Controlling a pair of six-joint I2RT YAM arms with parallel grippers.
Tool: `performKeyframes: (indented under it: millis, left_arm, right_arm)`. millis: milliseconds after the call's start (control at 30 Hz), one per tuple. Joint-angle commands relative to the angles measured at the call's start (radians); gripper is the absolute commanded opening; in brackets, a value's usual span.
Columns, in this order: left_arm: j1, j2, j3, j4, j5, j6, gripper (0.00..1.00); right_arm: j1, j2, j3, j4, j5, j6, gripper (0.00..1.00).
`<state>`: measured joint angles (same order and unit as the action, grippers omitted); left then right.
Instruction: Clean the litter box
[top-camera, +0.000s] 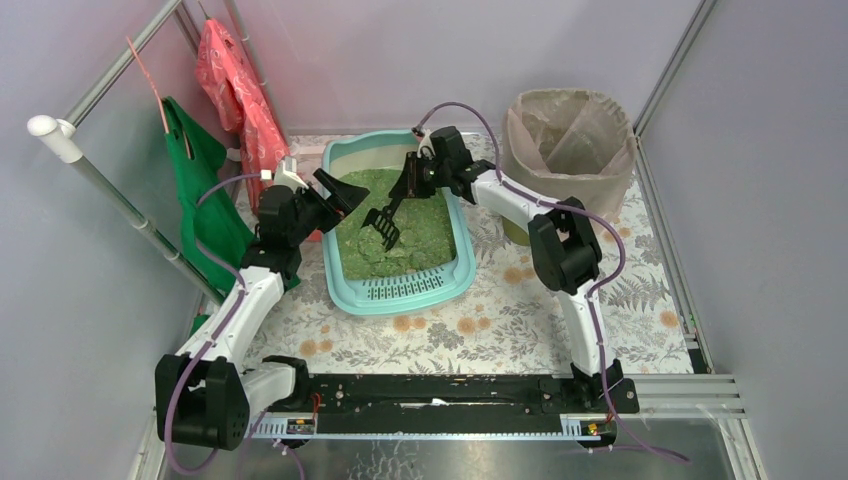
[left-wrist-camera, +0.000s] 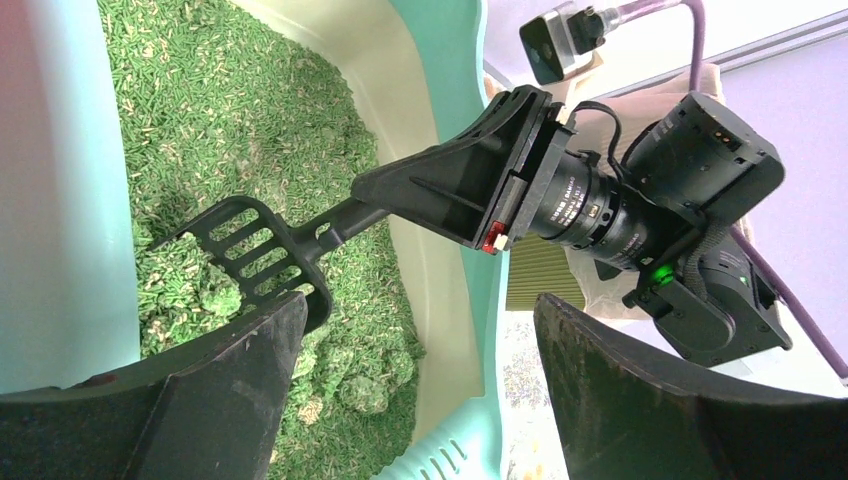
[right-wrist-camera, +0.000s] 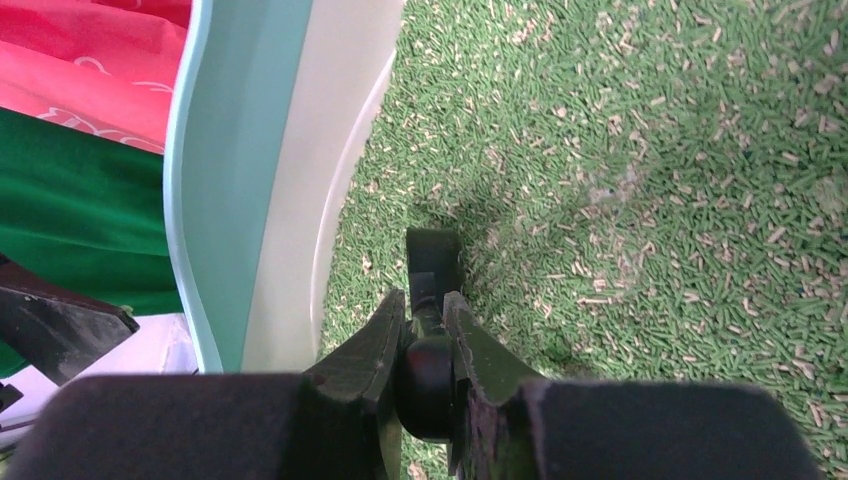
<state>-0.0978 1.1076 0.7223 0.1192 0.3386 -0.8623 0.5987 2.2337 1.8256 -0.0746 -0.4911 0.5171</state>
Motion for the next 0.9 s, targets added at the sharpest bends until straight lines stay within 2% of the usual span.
performKeyframes:
  millis: [0,867]
  left_arm:
    - [0.007,-0.001,-0.007,0.060,0.020,-0.003,0.91]
    - [0.008,-0.005,-0.018,0.074,0.027,-0.010,0.91]
  right_arm:
    - [-0.028,-0.060,-0.047,0.023,-0.156,0.105,0.00]
    - [-0.093,-0.176,-0.020,0.002,-0.155,0.094,0.00]
